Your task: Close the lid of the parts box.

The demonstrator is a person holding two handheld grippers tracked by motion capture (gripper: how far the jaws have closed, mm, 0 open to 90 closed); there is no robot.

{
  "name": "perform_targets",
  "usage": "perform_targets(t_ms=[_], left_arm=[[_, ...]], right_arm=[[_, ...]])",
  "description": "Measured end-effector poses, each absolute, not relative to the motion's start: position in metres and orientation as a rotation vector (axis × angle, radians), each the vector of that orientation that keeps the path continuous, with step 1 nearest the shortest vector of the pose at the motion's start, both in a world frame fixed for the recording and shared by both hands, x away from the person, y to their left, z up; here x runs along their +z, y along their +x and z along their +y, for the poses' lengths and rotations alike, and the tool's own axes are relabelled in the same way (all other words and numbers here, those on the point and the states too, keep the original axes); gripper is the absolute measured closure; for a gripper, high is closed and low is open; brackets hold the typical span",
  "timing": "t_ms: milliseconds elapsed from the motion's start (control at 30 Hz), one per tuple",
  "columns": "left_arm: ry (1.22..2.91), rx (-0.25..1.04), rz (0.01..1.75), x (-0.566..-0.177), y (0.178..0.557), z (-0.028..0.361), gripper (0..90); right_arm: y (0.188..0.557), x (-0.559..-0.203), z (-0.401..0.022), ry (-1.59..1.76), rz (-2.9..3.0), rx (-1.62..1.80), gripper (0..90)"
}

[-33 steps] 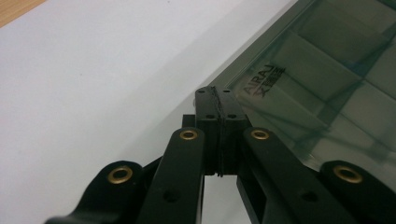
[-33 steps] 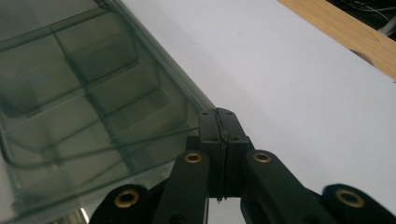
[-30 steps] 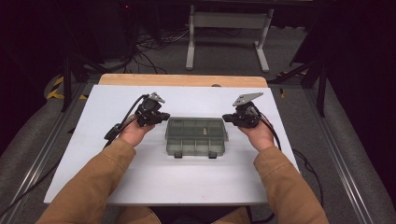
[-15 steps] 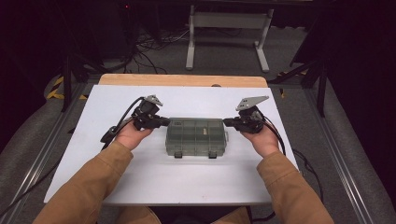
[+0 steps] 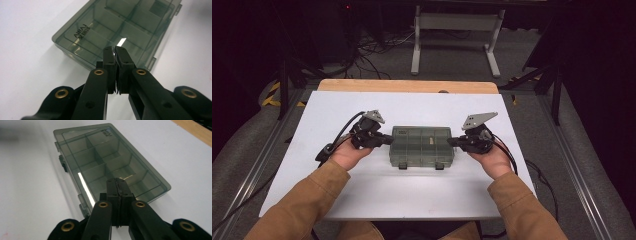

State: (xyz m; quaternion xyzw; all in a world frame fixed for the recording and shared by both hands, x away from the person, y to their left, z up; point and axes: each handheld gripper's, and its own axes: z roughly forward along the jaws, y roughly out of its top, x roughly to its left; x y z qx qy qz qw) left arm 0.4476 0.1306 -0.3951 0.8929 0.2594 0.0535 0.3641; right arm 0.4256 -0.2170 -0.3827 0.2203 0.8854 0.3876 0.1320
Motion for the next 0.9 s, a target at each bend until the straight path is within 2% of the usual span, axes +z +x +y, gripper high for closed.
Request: perform_targets(t_ms=[900], left_arm=[[2.365,0.124,0.643,-0.415,0.438,0.117,86.5]], right_arm=[[0.422,-0.409,-0.208,0.669,2.664,0.994,90.0]])
